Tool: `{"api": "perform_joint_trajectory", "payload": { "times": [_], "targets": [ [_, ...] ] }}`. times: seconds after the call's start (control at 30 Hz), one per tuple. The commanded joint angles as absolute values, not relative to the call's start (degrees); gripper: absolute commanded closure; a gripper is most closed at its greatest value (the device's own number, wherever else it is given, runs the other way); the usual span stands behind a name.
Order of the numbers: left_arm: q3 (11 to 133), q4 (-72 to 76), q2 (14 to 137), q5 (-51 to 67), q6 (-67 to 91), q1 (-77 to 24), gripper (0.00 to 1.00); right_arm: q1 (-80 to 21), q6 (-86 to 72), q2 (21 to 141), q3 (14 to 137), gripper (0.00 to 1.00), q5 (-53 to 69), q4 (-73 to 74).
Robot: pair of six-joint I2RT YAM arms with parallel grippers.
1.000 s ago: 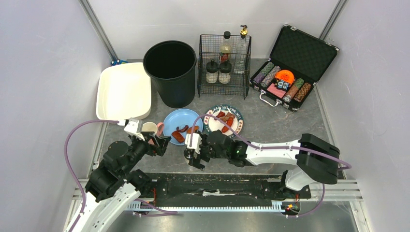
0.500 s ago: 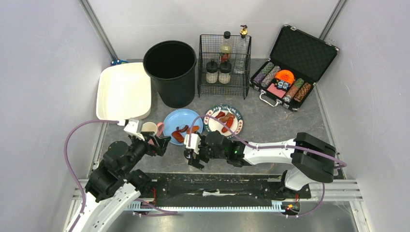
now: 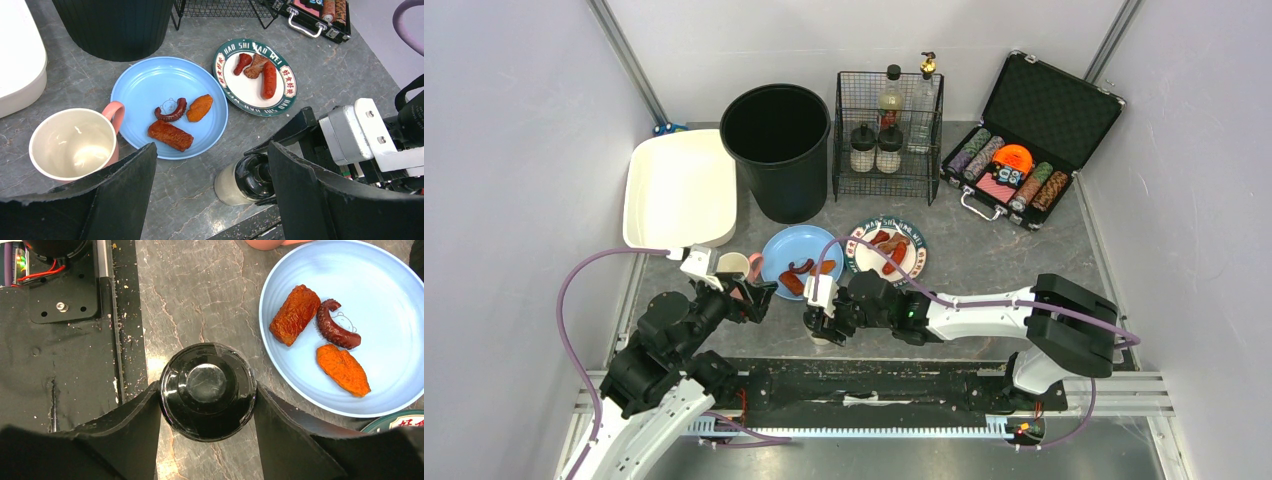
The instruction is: Clear the kitchen counter
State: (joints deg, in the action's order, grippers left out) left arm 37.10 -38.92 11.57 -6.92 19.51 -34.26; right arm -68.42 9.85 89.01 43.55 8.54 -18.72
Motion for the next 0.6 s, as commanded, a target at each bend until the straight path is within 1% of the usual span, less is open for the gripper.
{"api": "perform_joint_trajectory", "payload": {
  "times": [0.0,0.07,0.23,0.4,0.57],
  "targets": [
    [36.7,-37.2,11.2,-6.4,17.4,-34.6,0.13,-68.7,9.8,86.1,45.4,0.93,8.4,-21.1],
    [36.7,-37.2,11.3,-6.4,17.4,-34.6,0.13,-69.0,9.8,84.9,45.1,0.96,8.2,-21.1],
    [36.7,-37.2,11.5,-6.3,17.4,-34.5,0.13,-69.2,9.5,80.6,44.3,0.98,6.2,-21.2],
    [36.7,-37.2,11.6,-6.2,17.4,-34.5,0.13,-69.3,9.0,74.9,43.8,0.99,-0.4,-20.6],
    [36.7,-37.2,11.7,-6.2,17.4,-34.6,0.13,-69.3,8.9,70.2,44.8,1.0,-10.4,-17.6]
  ]
}}
